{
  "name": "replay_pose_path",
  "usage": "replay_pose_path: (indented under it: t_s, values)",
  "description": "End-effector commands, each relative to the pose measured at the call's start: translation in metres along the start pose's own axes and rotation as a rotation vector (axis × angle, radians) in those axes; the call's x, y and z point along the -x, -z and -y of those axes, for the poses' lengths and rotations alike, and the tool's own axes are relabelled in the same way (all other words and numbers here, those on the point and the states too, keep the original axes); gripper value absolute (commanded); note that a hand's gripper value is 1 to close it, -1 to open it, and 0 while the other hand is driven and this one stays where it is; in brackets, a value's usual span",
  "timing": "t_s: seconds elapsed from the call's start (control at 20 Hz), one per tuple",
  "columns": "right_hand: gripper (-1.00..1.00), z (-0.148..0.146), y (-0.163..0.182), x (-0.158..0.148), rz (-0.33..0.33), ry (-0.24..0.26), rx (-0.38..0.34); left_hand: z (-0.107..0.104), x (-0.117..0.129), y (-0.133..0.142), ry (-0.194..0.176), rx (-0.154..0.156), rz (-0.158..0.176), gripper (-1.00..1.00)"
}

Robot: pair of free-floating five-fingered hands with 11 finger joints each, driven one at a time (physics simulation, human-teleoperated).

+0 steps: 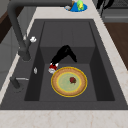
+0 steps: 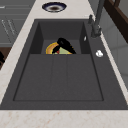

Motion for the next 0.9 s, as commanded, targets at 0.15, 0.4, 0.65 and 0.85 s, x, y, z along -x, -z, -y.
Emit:
replay_pose_path:
  t_s: [0.15, 0.4, 0.65, 0.85]
  values:
    - [0.00, 0.000, 0.000, 0.000, 0.000, 0.000, 0.000, -0.009, 0.027, 0.018, -0.050, 0.022, 0.024, -1.00]
    - [0.00, 0.000, 0.000, 0.000, 0.000, 0.000, 0.000, -0.006, 0.064, 0.026, -0.048, -0.011, 0.053, -1.00]
    - [0.00, 0.000, 0.000, 0.000, 0.000, 0.000, 0.000, -0.001, 0.102, 0.034, -0.055, -0.016, 0.054, -1.00]
    - [0.00, 0.000, 0.000, 0.000, 0.000, 0.000, 0.000, -0.007, 0.104, 0.035, -0.085, -0.024, 0.045, -1.00]
